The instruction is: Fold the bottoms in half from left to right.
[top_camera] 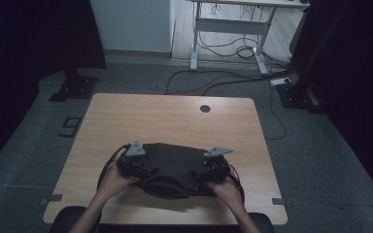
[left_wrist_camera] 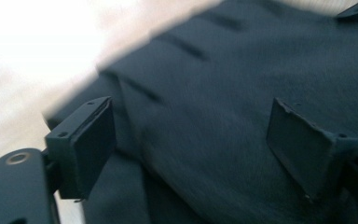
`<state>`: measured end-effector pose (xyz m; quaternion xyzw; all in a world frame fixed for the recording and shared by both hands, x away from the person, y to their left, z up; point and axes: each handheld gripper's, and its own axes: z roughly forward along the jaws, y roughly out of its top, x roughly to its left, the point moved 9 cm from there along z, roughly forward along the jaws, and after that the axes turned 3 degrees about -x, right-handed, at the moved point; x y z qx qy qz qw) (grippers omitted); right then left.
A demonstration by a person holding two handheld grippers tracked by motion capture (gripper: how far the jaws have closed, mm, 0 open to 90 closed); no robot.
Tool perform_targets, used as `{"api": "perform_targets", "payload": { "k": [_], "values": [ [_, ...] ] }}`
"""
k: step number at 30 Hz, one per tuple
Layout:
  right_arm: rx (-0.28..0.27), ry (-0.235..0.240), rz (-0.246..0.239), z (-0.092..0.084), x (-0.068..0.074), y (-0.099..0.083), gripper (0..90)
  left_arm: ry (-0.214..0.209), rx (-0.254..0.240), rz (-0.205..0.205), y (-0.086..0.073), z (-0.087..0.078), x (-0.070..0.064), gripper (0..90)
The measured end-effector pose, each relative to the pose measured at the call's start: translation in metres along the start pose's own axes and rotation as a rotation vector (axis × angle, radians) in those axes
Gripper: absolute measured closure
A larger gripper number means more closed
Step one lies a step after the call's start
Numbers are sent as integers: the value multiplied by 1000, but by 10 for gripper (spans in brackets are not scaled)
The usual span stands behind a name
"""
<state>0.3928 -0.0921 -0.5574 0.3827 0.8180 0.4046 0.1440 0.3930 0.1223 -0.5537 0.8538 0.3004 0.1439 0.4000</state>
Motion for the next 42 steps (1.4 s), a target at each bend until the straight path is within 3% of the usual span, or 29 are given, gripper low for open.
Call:
{"api": "perform_targets", "payload": {
  "k": [3, 8, 12, 15, 20, 26, 42],
  "values": [
    [32, -29, -10, 1, 6, -16, 165, 19, 49, -19, -22, 2, -3, 152],
    [65, -68, -17, 2, 6, -33, 164, -5, 49, -76, -39, 2, -5, 165],
    [88, -65, 19, 10, 5, -44, 181, 25, 56, -56, -43, 5, -7, 166],
    [92, -75, 15, 12, 6, -46, 188, 42, 52, -53, -46, 8, -7, 166],
    [89, -93, 6, 17, 3, -46, 211, 75, 35, -57, -46, 12, -8, 160],
    [77, -103, 38, 24, -12, -41, 241, 86, 10, -76, -42, 20, -3, 154],
    [75, -96, 80, 44, -37, -24, 238, 109, -3, -95, -27, 40, 24, 153]
  ]
}}
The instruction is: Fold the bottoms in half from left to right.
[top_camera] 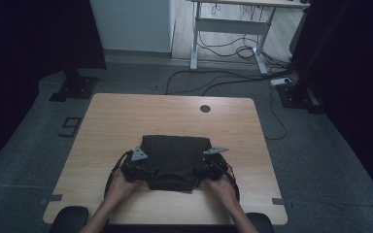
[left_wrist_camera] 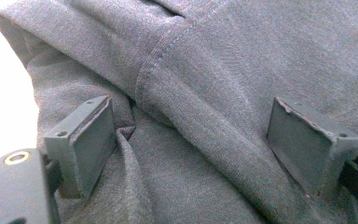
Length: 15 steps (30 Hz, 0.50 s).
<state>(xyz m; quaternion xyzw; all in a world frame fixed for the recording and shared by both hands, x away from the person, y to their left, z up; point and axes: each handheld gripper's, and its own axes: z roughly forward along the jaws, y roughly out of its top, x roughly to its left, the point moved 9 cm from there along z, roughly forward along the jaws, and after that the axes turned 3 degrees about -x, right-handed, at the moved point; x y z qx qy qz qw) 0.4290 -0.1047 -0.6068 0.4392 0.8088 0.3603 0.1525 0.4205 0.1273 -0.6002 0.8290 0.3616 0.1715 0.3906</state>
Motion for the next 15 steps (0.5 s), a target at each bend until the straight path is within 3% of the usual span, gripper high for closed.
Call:
{"api": "perform_targets", "payload": {
  "k": [15],
  "values": [
    [10, -5, 11, 25, -20, 26, 236, 20, 14, -28, 20, 24, 33, 150]
  ]
}}
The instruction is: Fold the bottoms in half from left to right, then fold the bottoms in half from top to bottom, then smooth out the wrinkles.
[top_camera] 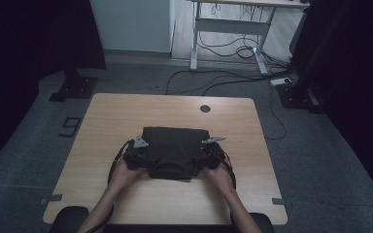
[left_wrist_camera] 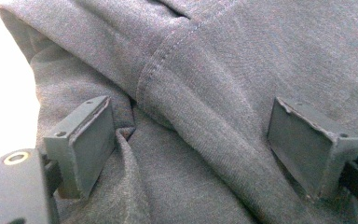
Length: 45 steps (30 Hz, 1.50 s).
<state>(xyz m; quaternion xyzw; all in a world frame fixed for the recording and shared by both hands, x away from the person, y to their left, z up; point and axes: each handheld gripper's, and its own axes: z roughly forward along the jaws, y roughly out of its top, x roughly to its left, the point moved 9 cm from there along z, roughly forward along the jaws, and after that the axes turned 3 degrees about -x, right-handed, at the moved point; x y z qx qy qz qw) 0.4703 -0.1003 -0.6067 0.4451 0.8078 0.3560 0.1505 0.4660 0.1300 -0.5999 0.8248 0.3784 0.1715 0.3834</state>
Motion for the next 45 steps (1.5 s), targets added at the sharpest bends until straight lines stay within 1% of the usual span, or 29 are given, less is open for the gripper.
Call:
{"api": "perform_targets", "payload": {
  "k": [11, 18, 22, 24, 26, 28, 30, 31, 34, 37, 41, 45],
  "values": [
    [20, 0, 7, 17, -13, 19, 236, 22, 24, -20, 15, 16, 19, 147],
    [20, 6, 6, 28, -24, 32, 236, 35, 29, -39, 24, 26, 31, 147],
    [3, 17, 4, 34, -30, 37, 235, 33, 35, -47, 28, 30, 35, 146],
    [4, 28, 11, 34, -31, 39, 230, 22, 32, -52, 28, 29, 36, 145],
    [6, 42, 21, 33, -32, 39, 228, 2, 25, -53, 28, 27, 36, 143],
    [1, 52, 36, 32, -32, 39, 227, -14, 13, -64, 29, 26, 37, 143],
    [-6, 56, 44, 31, -32, 40, 224, -21, 7, -74, 29, 24, 37, 143],
    [-10, 55, 46, 31, -32, 40, 220, -21, 8, -73, 29, 23, 37, 142],
    [-17, 54, 56, 29, -30, 41, 198, -14, 11, -59, 30, 20, 35, 139],
    [-19, 55, 52, 26, -29, 42, 181, -17, 11, -50, 31, 18, 34, 131],
    [-24, 63, 42, 21, -24, 45, 149, -16, 11, -25, 32, 11, 32, 86],
    [-38, 79, 17, 12, -17, 50, 138, -13, 3, -6, 35, 0, 30, 73]
  ]
}}
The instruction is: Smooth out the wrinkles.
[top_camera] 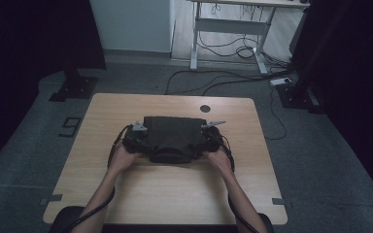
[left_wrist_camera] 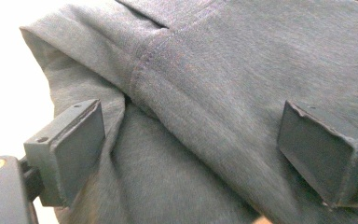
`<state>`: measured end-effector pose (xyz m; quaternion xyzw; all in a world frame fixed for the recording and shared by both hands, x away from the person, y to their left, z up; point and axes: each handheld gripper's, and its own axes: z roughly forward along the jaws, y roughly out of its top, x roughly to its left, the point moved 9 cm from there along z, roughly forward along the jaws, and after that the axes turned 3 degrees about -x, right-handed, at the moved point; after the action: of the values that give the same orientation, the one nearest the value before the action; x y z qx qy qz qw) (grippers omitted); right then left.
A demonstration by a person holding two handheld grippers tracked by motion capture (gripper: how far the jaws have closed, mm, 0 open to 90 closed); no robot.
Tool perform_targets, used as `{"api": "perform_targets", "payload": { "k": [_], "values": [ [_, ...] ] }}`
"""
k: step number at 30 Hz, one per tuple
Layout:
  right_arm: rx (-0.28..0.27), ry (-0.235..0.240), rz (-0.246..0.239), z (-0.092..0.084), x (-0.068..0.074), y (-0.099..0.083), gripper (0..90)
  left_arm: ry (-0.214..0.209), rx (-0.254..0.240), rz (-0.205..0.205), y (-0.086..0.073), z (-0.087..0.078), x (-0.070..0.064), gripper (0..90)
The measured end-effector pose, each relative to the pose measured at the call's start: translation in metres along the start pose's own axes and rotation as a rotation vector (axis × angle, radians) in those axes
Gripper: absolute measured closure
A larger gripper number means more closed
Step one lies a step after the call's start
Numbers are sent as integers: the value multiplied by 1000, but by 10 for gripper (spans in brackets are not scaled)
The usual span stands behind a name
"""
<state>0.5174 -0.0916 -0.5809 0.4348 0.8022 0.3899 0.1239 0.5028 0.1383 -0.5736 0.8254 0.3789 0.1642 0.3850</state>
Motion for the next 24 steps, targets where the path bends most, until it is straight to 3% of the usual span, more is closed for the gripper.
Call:
{"api": "perform_targets", "payload": {
  "k": [5, 12, 24],
  "values": [
    [-13, 18, -35, -12, 11, 7, 108, 1, -4, 24, 1, -15, -2, 42],
    [-20, 22, -86, -28, 24, 10, 34, -11, -57, 26, 3, -40, -6, 25],
    [-34, 10, -130, -62, 35, 2, 0, 19, -92, 81, -6, -79, -15, 1]
  ]
}}
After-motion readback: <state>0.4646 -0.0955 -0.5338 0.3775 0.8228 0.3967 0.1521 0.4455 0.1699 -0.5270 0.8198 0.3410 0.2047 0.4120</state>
